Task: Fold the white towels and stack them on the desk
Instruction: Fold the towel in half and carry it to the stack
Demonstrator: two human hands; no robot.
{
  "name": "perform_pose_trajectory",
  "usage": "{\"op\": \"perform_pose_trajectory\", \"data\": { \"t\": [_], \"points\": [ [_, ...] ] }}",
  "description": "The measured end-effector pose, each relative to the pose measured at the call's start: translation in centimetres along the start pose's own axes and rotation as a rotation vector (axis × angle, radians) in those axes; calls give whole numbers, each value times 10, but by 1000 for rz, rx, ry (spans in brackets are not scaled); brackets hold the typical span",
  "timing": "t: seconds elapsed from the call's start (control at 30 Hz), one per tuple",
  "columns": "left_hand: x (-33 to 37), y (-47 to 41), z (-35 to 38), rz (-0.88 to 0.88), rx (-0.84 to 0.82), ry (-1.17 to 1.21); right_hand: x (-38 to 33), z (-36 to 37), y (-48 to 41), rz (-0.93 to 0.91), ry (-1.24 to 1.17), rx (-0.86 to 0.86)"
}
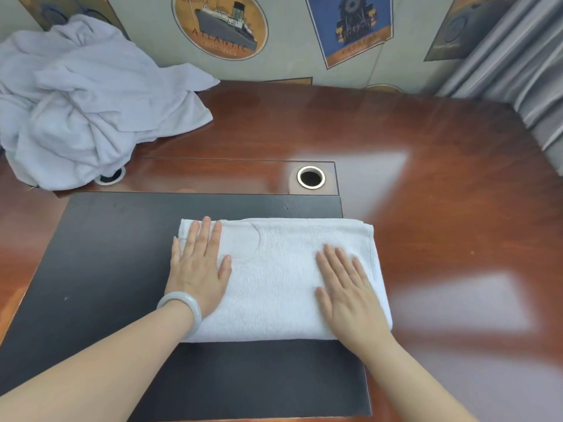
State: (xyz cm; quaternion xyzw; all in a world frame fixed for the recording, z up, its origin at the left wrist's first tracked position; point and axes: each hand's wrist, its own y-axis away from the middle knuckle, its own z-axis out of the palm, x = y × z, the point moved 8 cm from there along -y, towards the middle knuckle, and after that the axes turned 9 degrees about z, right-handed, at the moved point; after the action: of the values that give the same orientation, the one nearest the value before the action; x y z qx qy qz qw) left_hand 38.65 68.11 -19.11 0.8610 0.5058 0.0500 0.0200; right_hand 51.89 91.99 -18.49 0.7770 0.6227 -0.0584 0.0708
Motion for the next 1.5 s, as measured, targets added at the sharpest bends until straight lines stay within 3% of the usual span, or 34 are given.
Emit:
{"op": "perform_pose_trajectory", "data": {
  "t": [0.07, 0.17, 0.23, 0.33, 0.4, 0.53, 1.0, 1.23, 1.3, 1.4, 1.5],
  "points": [
    [1, 1, 0, -2, -4, 0, 30, -1, -2, 89, 16, -28],
    [1, 0, -1, -6, 0, -8, 84, -2, -6, 435, -22, -85],
    [1, 0, -1, -6, -2, -7, 85, -20, -10, 562, 18, 5],
    [0, 0, -2, -16, 4, -2, 19, -36, -35, 266, 17, 159],
    [0, 0, -2, -19, -3, 4, -5, -19, -48, 127, 31, 56],
    [2, 0, -2, -7, 7, 13, 33, 0, -68, 411, -55, -53],
    [1, -2, -1, 26, -14, 54, 26, -1, -69, 461, -14, -105],
    [-5, -7, -5, 49, -215, 206, 26, 0, -75, 479, -45, -250],
    [-15, -3, -16, -2, -281, 406, 28, -4, -76, 462, -105, -324],
    [-47, 17, -32, -303, -174, 645, 37, -27, -71, 434, -392, -296],
    [-59, 39, -19, -549, -306, 732, 70, -43, -48, 666, -684, -194]
  ]
}}
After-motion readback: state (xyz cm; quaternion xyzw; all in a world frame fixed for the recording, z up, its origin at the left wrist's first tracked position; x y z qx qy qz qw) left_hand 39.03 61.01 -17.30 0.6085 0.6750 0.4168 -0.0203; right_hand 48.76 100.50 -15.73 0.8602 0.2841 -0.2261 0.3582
